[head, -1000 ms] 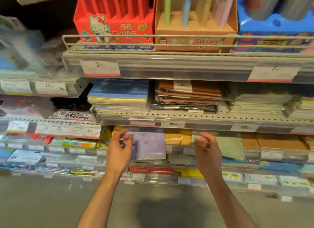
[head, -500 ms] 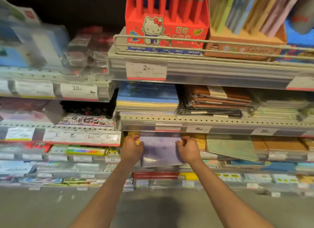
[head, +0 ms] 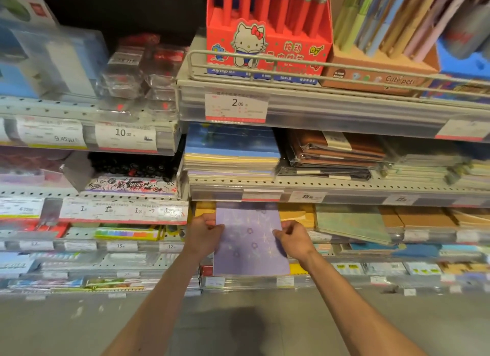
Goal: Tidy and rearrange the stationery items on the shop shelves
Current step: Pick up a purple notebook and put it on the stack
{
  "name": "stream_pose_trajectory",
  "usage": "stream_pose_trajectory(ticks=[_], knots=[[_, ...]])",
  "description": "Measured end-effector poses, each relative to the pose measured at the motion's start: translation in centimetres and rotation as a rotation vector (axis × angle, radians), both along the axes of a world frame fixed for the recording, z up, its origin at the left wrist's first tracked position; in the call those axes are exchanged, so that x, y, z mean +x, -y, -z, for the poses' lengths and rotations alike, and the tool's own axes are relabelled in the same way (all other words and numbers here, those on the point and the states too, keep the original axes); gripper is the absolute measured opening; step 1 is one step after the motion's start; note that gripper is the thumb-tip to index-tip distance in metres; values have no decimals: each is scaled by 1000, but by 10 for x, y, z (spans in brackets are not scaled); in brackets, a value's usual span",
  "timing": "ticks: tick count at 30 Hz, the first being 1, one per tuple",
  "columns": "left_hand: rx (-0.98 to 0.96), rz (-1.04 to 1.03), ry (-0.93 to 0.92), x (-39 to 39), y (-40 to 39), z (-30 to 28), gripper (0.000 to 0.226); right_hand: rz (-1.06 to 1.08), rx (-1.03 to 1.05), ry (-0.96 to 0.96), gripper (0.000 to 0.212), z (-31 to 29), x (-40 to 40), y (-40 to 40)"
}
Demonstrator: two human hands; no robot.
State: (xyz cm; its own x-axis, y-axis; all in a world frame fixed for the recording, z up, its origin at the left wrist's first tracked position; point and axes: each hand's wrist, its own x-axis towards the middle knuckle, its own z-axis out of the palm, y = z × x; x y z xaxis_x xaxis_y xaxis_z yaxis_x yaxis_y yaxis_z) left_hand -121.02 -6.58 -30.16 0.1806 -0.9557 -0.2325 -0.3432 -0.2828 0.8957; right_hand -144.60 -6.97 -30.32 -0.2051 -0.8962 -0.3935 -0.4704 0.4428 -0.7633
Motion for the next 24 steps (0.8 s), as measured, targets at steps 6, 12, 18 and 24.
stream_pose_trajectory(ticks=[6, 12, 18, 24], knots=[[15, 30, -22, -3, -40, 5, 32, -53, 4, 69, 9, 0, -9, -36], [33, -17, -50, -31, -98, -1, 40, -111, 64, 116, 23, 4, -39, -89], [24, -27, -60, -67, -155, -1, 16, -128, 9, 111, 28, -7, -81, -148], [-73, -21, -54, -94, -188, -29, 14, -134, -110, 176, 15, -31, -106, -175]])
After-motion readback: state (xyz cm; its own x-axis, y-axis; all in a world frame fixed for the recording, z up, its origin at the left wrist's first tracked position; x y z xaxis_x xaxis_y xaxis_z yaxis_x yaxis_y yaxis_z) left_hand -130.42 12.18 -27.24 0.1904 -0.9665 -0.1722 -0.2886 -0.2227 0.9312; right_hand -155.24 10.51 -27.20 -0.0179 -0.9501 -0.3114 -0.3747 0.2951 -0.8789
